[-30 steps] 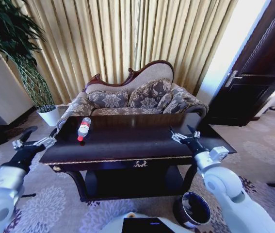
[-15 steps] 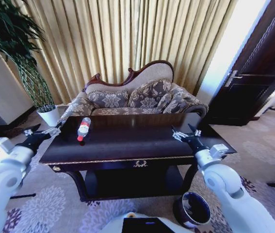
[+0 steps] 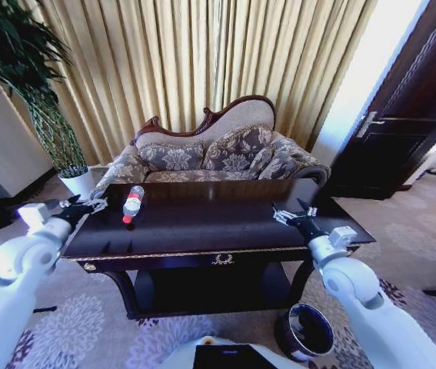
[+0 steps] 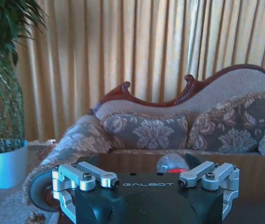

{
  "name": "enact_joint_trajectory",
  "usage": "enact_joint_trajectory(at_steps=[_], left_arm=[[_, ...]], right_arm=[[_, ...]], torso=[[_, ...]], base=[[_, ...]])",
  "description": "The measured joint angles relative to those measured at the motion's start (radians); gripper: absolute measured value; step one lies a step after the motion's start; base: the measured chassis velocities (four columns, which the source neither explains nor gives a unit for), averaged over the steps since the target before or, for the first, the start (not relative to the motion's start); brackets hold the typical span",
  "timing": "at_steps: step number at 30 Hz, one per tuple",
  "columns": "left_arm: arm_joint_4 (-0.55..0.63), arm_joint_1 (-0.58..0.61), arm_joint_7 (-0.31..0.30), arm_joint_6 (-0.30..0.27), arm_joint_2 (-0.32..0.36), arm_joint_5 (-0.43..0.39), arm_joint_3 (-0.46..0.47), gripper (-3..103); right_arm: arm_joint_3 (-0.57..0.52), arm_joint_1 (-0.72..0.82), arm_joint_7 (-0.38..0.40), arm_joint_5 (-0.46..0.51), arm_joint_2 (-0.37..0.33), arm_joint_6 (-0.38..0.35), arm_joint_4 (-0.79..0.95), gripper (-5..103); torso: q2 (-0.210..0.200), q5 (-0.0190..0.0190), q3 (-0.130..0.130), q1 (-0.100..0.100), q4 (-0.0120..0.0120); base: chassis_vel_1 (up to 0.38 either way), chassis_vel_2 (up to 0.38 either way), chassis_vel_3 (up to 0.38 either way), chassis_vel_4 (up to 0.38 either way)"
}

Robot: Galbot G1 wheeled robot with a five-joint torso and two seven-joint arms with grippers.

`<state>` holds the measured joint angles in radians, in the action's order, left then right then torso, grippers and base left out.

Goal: Move to the front of the table and place the trash on the table into the trash bin.

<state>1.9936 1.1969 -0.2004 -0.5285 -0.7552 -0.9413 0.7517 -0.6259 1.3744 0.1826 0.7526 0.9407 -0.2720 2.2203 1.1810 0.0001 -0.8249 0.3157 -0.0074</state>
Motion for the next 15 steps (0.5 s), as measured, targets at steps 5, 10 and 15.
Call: enact_joint_trajectory(at_steps=[5,10,15], left_arm=[[-0.044,-0.076,-0.020,-0.014,-0.011,0.004,-0.097,100],[-0.079,-0.146,-0.072,-0.037,-0.024,0.005,-0.185,100],[-0.093,-0.187,-0.115,-0.080,-0.038,0.005,-0.242,100]], right_arm=[[0.004,-0.023,0.004,0.006,-0.007,-0.003,-0.016,100],[0.004,-0.036,0.004,0.007,-0.017,-0.004,-0.034,100],[0.007,-0.055,0.003,0.007,-0.019,-0.004,-0.058,100]], torso=[[0.000,-0.0001,0.000,0.000,0.0000],[0.000,0.0000,0.000,0.000,-0.0003],[0.000,0.0001,0.000,0.000,-0.0001]], base=[[0.000,0.000,0.000,0.000],[0.000,0.000,0.000,0.000],[0.000,0.000,0.000,0.000]])
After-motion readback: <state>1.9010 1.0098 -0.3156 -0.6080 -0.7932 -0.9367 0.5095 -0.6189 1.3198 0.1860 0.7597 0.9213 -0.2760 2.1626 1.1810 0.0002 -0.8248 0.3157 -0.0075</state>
